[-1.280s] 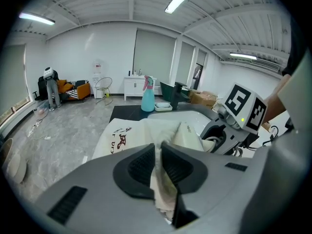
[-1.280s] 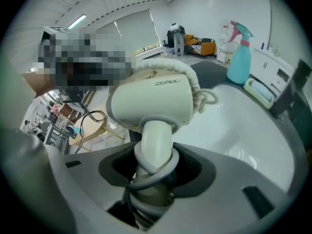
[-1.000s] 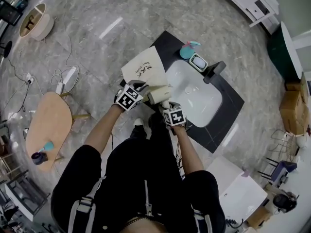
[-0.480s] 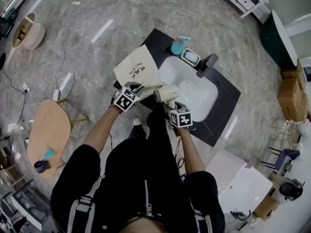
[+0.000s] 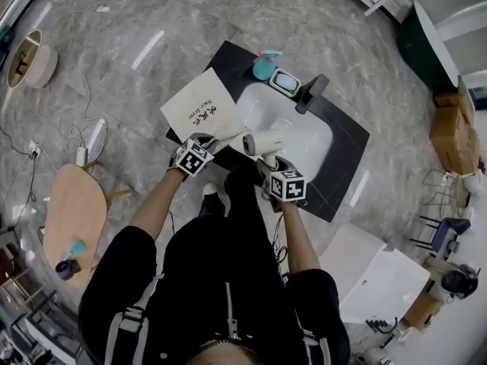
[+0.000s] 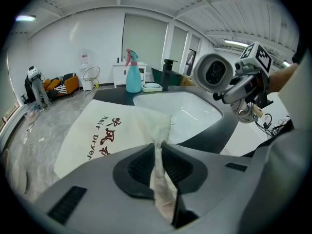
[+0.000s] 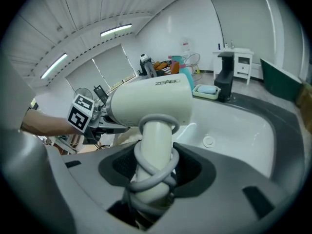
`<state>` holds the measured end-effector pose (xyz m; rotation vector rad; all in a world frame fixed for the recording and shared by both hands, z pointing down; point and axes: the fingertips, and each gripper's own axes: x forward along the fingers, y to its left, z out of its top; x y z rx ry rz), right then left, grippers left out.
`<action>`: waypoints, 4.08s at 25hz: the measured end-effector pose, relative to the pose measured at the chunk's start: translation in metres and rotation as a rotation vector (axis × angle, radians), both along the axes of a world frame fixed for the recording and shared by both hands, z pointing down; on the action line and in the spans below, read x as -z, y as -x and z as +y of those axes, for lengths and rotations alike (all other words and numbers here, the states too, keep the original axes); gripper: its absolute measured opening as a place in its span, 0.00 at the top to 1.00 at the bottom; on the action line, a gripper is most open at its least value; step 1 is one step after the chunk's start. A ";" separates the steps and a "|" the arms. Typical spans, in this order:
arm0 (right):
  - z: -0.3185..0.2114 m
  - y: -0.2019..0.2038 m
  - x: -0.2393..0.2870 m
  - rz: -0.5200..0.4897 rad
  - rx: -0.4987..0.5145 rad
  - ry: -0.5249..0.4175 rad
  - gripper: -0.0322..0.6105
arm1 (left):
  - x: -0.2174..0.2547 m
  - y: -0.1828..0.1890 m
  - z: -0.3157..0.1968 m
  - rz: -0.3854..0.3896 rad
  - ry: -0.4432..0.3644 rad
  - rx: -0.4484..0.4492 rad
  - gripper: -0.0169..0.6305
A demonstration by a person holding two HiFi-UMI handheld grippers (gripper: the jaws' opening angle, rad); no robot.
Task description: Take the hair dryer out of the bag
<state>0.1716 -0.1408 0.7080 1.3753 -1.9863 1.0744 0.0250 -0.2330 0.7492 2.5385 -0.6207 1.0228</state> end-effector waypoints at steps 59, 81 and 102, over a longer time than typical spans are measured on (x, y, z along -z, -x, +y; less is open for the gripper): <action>-0.045 -0.009 0.201 0.011 -0.094 -0.616 0.62 | 0.248 0.080 -0.030 0.384 -0.423 0.285 0.92; -0.040 -0.012 0.228 -0.028 -0.154 -0.661 0.62 | 0.268 0.100 -0.034 0.410 -0.449 0.321 0.92; -0.030 -0.012 0.224 -0.004 -0.153 -0.667 0.62 | 0.255 0.089 -0.025 0.408 -0.420 0.303 0.92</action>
